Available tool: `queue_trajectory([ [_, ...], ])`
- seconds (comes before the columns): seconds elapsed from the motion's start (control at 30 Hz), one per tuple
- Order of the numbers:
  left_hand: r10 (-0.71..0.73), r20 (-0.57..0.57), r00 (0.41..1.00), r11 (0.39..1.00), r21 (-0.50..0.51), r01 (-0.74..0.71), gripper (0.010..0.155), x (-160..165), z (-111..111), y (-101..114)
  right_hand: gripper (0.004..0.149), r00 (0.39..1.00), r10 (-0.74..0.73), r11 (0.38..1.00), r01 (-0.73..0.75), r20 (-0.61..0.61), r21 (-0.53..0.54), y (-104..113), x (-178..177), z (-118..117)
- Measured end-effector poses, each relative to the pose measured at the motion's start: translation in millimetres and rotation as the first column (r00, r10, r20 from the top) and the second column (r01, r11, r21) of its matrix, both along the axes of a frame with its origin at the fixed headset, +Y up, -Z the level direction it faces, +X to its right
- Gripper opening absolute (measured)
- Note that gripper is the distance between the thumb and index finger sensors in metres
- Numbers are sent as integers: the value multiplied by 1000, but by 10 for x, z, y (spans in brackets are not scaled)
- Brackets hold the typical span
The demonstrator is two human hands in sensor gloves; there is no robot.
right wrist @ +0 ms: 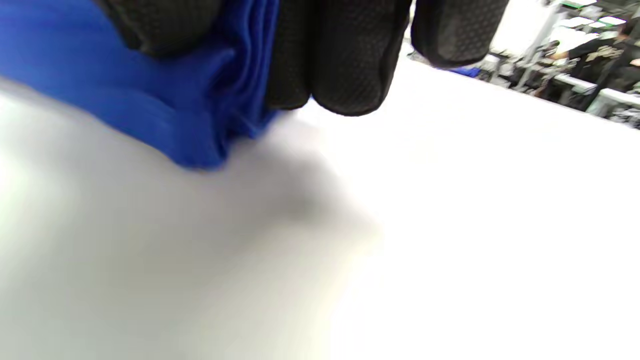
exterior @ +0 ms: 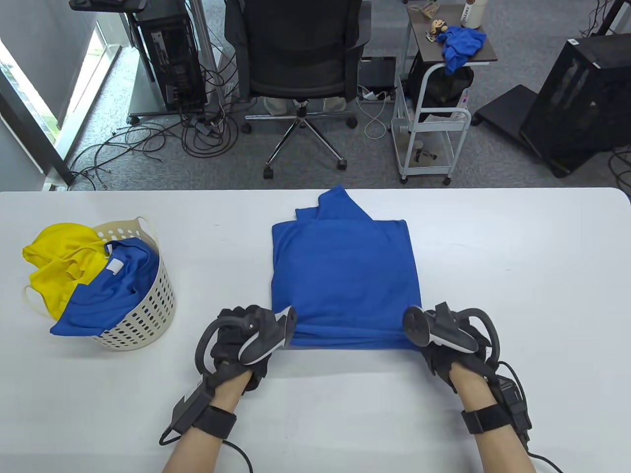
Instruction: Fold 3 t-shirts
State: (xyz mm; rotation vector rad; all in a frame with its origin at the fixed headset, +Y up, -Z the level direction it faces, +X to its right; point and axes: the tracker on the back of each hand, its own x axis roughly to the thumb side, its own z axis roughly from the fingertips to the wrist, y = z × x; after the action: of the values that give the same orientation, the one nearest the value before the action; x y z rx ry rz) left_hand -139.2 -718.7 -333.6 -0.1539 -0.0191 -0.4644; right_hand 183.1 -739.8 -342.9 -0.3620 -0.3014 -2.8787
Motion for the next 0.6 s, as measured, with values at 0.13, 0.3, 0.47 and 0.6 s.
queue_trajectory([
  [0.13,93,-29,995,994,-57,-94,40,-78,157,51,40,999,30,999,-30,16,-14,138,-66,116],
  [0.3,163,-34,986,986,-29,-164,40,-203,429,390,41,1000,3,1000,-3,8,-3,378,-99,328],
  [0.47,231,1,973,970,79,-231,41,-309,783,1086,41,991,-129,992,129,22,0,1058,-57,667],
  [0.6,317,61,947,925,201,-323,41,-354,996,1685,41,986,-166,981,164,9,105,1698,17,853],
])
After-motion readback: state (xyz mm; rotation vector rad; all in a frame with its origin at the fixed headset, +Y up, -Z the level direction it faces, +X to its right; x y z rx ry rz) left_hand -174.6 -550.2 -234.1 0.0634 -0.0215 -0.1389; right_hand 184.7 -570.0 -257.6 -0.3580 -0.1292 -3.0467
